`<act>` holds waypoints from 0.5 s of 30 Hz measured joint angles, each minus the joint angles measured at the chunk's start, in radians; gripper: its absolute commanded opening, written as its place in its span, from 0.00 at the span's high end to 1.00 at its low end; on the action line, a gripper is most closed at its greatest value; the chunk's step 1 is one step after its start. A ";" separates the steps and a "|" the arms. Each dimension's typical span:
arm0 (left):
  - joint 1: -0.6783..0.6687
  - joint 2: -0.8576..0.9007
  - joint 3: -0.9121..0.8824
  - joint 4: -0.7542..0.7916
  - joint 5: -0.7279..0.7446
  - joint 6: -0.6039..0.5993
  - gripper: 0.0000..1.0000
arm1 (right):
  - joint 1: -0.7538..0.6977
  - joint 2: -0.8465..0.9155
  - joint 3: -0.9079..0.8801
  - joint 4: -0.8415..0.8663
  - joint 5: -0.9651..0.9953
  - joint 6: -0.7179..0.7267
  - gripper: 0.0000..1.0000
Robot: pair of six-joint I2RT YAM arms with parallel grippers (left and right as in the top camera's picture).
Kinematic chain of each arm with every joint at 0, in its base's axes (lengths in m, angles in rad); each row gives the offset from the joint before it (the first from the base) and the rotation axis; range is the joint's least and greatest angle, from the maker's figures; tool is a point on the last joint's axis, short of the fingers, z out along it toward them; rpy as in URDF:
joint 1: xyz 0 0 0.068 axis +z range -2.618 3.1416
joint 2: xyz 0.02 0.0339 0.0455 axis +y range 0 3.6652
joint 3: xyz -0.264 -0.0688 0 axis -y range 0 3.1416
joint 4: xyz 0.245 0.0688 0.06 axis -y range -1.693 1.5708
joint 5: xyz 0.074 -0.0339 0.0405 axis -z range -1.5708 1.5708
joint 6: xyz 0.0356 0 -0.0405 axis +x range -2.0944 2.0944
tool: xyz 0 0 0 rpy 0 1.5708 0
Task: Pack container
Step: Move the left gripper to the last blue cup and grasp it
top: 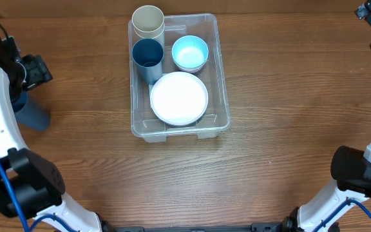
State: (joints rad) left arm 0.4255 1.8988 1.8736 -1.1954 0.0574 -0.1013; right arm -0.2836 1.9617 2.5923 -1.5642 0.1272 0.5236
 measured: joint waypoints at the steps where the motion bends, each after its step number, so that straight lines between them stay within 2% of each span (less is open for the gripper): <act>1: 0.000 0.015 -0.001 0.003 0.000 0.000 0.24 | 0.000 0.000 0.000 0.000 0.000 0.000 0.00; 8: 0.002 0.083 -0.003 0.011 0.000 0.001 0.26 | 0.000 0.000 0.000 0.000 0.000 0.000 0.00; 10: 0.002 0.083 -0.003 0.013 0.000 0.001 0.30 | 0.000 0.000 0.000 0.000 0.000 0.000 0.00; 12: 0.002 0.083 -0.003 0.014 0.000 0.003 0.58 | 0.000 0.000 0.000 0.000 0.000 0.000 0.00; 13: 0.003 0.083 -0.003 0.014 -0.001 0.001 0.68 | 0.000 0.000 0.000 0.000 0.000 0.000 0.00; 15: 0.006 0.083 -0.003 0.014 -0.003 0.008 0.78 | 0.000 0.000 0.000 0.000 0.000 0.000 0.00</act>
State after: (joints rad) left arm 0.4316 1.9816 1.8706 -1.1809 0.0547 -0.0937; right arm -0.2836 1.9617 2.5923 -1.5642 0.1272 0.5236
